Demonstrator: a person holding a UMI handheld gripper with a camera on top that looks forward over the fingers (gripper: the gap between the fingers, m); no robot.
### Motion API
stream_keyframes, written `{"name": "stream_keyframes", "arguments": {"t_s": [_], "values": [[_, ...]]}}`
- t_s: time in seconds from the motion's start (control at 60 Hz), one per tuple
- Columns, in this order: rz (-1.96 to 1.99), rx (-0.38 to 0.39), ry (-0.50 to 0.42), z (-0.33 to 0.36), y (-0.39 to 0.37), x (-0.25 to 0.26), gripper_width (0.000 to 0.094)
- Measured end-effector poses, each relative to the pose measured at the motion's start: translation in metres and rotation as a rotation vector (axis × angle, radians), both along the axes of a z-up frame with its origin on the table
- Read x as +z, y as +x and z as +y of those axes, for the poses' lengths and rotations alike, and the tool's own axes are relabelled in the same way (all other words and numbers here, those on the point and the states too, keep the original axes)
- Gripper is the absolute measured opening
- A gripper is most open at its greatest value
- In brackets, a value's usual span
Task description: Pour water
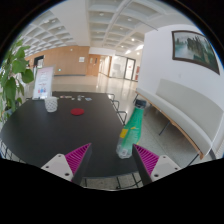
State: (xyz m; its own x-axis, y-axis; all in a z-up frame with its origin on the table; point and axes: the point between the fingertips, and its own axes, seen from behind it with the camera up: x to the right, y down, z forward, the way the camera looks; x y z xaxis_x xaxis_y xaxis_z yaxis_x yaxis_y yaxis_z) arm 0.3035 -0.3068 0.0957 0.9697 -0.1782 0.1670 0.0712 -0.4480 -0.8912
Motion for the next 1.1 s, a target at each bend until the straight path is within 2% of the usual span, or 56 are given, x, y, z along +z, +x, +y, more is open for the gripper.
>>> {"name": "stream_keyframes", "arguments": {"t_s": [0.117,0.217,0.35,0.4,0.45,0.467,0.6,0.7,0.85,1.1], "values": [[0.013,-0.031,-0.004,0.013,0.046,-0.009,0.0841],[0.039,-0.017,0.047,0.040,0.063,-0.015,0.0838],[0.090,-0.040,0.069,0.071,0.077,-0.029,0.0822],[0.090,-0.042,0.078,0.076,0.088,-0.033,0.0790],[0.069,-0.060,0.086,0.089,0.086,-0.034,0.0589],[0.062,-0.064,0.092,0.090,0.087,-0.033,0.0555],[0.049,-0.040,0.101,0.098,0.083,-0.032,0.0493],[0.008,-0.071,0.098,0.098,0.092,-0.028,0.0429],[-0.081,-0.130,0.116,0.092,0.107,0.002,0.0423],[-0.431,-0.295,0.134,0.126,0.129,0.124,0.0422]]}}
